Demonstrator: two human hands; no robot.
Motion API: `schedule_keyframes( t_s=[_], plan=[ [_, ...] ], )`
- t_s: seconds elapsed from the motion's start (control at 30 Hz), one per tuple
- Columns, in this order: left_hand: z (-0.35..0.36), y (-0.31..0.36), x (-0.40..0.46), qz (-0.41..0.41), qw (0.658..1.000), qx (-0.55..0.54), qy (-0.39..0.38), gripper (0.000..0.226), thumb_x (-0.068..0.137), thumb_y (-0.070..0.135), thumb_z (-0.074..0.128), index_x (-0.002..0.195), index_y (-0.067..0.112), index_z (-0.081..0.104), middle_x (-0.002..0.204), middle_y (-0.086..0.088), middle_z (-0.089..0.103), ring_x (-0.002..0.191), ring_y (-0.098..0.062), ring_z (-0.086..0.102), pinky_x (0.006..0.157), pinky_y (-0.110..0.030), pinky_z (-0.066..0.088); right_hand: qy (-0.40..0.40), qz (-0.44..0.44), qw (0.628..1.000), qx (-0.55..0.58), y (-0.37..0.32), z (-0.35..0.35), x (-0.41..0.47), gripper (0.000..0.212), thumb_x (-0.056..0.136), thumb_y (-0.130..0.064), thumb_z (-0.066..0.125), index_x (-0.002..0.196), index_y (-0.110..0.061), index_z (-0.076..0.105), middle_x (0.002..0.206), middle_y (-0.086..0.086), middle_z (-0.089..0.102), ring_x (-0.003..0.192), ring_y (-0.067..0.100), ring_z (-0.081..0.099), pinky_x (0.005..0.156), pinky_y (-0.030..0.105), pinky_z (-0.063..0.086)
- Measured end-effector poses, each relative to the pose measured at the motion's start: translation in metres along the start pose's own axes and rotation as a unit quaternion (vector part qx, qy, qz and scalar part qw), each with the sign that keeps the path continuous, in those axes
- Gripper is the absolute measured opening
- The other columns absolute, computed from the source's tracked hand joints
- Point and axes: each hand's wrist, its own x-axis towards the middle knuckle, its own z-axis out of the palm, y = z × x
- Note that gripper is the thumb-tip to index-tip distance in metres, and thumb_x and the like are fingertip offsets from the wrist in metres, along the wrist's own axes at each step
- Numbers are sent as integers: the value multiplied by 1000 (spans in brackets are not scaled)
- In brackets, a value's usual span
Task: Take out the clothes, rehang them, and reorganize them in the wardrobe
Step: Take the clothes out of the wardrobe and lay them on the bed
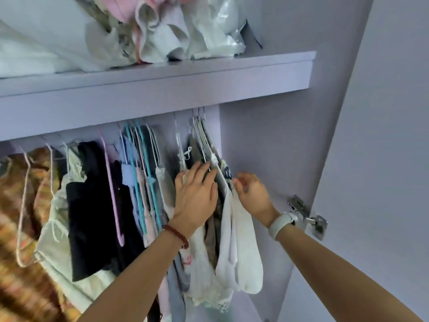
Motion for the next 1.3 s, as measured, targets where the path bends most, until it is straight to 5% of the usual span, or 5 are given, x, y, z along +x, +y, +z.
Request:
schedule_keyframes(
  t_s=[0.33,0.63,0.9,1.03,1.3],
  plan=[
    [29,-16,30,12,996,84,-7,44,91,36,32,123,21,59,134,3,53,123,-21,50,101,-50,35,37,-64,991,-112,18,6,79,38,97,-29,38,129,-12,44,123,11,52,111,32,52,85,39,43],
    [31,-36,20,-5,999,54,-2,44,92,37,33,125,20,57,135,3,53,117,-19,55,103,-48,36,78,-55,988,-121,-11,7,113,24,97,-18,33,102,-5,53,86,19,65,81,39,61,64,34,38],
    [40,-37,25,-41,997,49,43,33,74,7,66,108,6,66,123,-7,61,107,-25,61,100,-50,40,131,-76,986,-74,36,-1,18,18,94,-14,43,92,-3,58,54,10,56,49,35,57,49,34,39],
    [34,-19,29,-53,997,43,36,52,72,-1,64,123,5,56,130,-14,55,127,-34,44,108,-57,14,136,-117,975,-131,60,-29,-40,20,92,-10,47,80,-1,60,45,5,53,33,23,51,32,23,31],
    [32,51,8,159,980,-119,-14,49,91,14,53,138,10,39,144,-10,41,137,-31,29,110,-57,14,152,-142,934,-292,87,-123,-210,45,98,-32,26,82,-11,62,56,-2,58,41,18,53,37,21,43]
  ],
)
